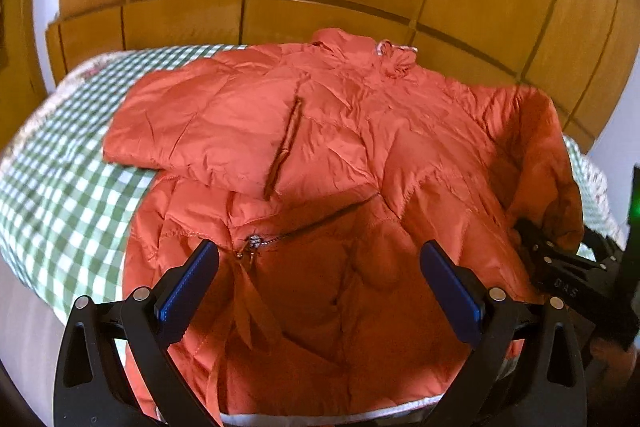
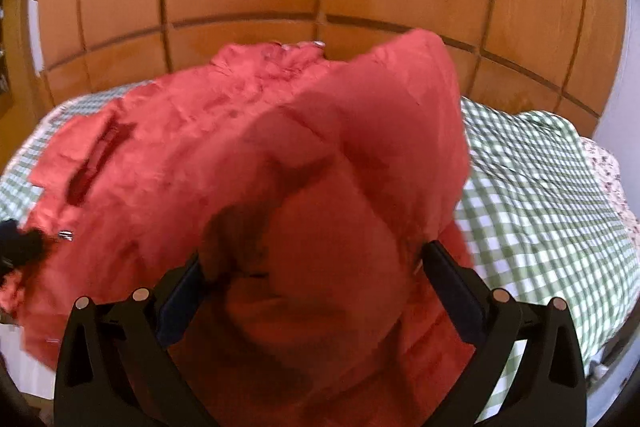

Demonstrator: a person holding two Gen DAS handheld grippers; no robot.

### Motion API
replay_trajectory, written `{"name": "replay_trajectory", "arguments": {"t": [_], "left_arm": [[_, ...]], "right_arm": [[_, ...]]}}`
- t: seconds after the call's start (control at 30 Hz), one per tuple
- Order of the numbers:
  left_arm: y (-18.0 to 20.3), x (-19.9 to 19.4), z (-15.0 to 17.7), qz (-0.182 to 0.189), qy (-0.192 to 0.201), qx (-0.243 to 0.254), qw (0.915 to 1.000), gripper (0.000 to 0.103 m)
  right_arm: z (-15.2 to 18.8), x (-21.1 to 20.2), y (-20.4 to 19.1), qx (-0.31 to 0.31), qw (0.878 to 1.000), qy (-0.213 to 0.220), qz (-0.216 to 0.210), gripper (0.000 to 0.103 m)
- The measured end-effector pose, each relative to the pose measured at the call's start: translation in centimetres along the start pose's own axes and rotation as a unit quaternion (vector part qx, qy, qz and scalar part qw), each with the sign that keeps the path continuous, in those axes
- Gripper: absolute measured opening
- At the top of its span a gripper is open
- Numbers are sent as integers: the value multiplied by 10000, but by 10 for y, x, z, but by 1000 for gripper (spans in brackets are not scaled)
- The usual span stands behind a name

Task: Fold small clothes

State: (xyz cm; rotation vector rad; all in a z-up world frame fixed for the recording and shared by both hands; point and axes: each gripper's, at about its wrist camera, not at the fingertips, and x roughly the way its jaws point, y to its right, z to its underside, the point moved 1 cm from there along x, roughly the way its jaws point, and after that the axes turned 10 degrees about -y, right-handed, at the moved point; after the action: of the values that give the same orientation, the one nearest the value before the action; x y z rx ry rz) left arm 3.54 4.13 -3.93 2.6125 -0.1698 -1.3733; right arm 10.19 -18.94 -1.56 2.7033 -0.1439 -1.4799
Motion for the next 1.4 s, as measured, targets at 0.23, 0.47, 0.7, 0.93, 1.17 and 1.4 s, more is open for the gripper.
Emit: {"name": "replay_trajectory", "arguments": {"t": [0.23, 0.47, 0.7, 0.93, 1.17, 1.4], "left_arm": [[-20, 18, 1, 183, -304, -381, 9986, 100], [-21, 26, 6, 627, -295, -253, 9973, 100], [-19, 29, 4, 567, -165, -39, 9982, 100], [-31, 15, -12, 462, 228, -240, 9984, 100], [-27, 23, -51, -503, 357, 359, 9975, 100], [-30, 80, -86, -1166, -111, 956, 9885, 88]], "right_arm": [[-13, 27, 97, 821, 9889, -63, 1234, 101], [-13, 27, 200, 1852, 9538, -205, 2358, 101], [-12, -40, 208, 2686, 9390, 969, 1917, 101], [-50, -1, 84, 696, 9950, 691, 166, 101], [-71, 93, 20, -185, 9967, -686, -400, 101], [-55, 107, 33, -96, 9952, -666, -716, 101]]}}
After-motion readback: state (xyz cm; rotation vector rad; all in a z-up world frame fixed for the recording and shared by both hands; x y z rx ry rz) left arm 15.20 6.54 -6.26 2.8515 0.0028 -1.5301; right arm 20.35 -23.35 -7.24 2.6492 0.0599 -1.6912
